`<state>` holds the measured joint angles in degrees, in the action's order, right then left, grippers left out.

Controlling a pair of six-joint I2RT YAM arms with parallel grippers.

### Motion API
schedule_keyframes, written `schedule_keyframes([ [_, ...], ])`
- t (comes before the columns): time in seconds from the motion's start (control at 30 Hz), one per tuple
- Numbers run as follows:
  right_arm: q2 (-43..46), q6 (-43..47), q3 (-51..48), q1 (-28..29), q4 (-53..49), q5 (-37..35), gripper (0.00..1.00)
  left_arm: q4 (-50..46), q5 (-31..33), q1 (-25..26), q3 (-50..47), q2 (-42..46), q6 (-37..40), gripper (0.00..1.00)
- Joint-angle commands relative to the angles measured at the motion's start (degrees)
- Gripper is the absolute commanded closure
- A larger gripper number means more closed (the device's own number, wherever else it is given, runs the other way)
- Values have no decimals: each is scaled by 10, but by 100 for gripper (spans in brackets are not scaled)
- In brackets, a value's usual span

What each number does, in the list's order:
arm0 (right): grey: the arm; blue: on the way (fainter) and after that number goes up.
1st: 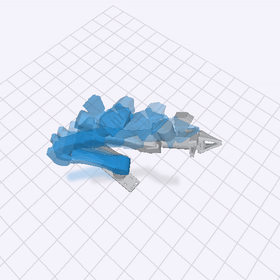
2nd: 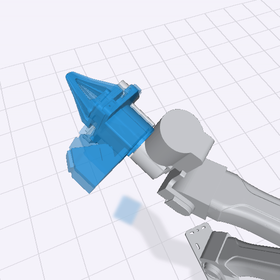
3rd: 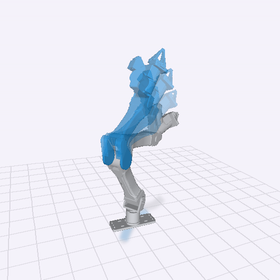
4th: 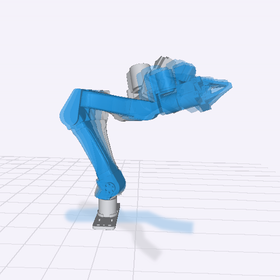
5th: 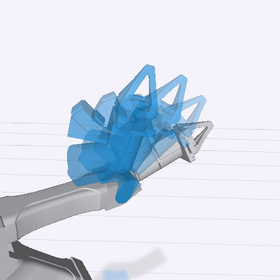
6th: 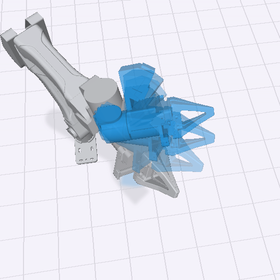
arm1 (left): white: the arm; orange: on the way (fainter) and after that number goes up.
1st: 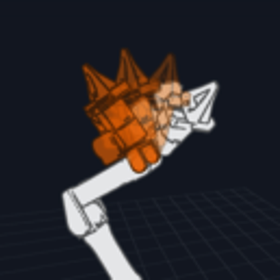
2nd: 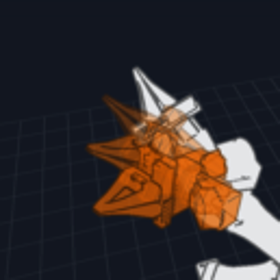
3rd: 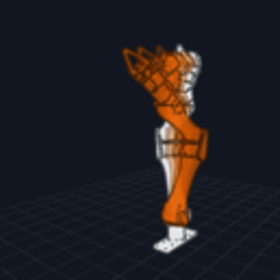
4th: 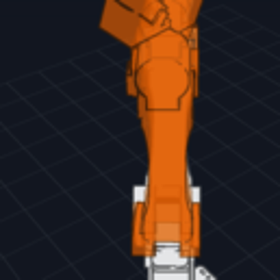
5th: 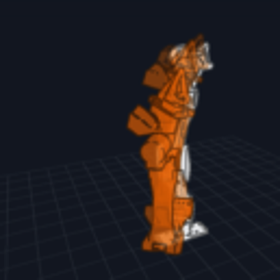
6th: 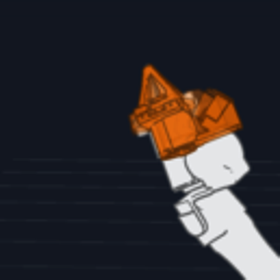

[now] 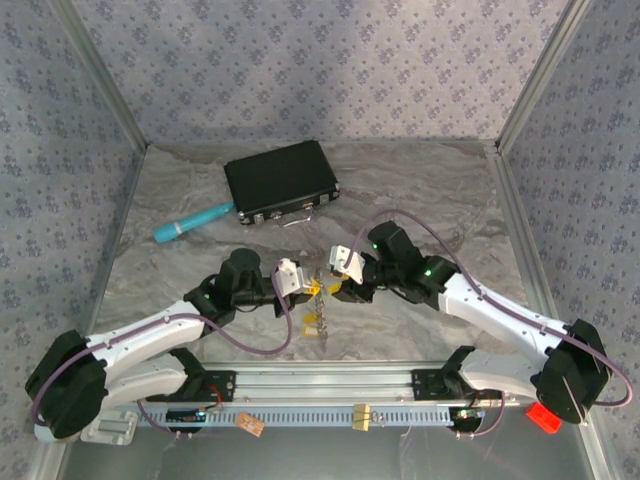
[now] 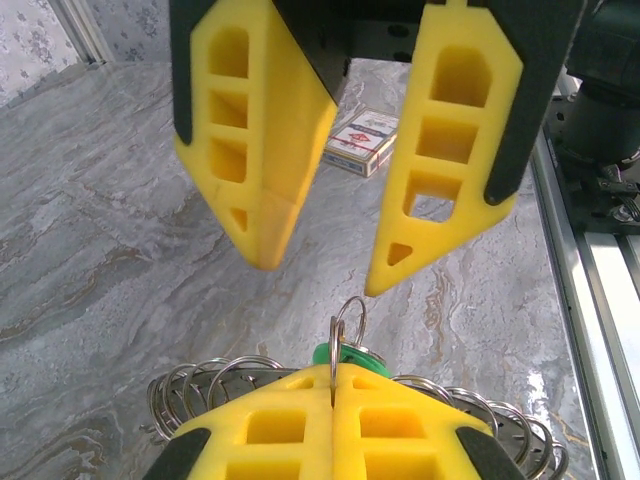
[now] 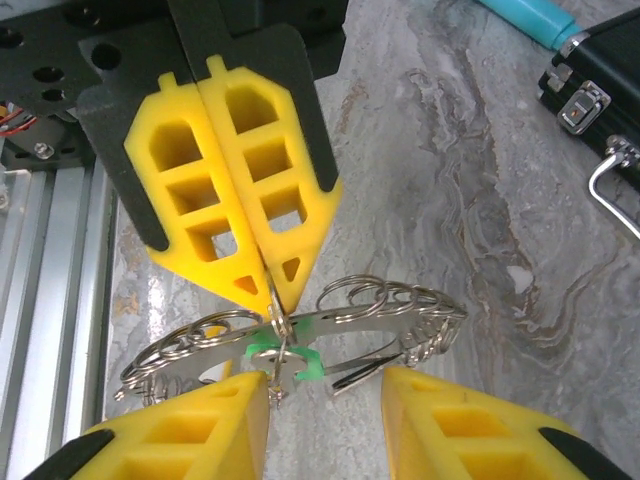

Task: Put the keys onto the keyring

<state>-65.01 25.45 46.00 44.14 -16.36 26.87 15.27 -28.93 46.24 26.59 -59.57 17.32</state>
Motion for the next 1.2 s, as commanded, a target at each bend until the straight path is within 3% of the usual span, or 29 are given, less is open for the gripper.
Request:
schedule_keyframes([
  [0.0,10,-44,-11,1,30,27,64,36,-5,1,-6,16,5,100],
  [0.13,4,-51,-9,1,33,35,68,37,-3,1,-5,17,5,100],
  [0.3,-4,-48,-7,1,29,38,80,37,1,1,-6,21,7,100],
  [0.6,-15,-49,-4,0,23,40,77,41,3,1,-7,23,7,100],
  [0.87,-13,-53,-3,-8,14,42,100,39,5,1,-11,32,10,100],
  [1.17,-49,-60,12,-3,-3,55,98,102,-25,2,-26,46,1,100],
])
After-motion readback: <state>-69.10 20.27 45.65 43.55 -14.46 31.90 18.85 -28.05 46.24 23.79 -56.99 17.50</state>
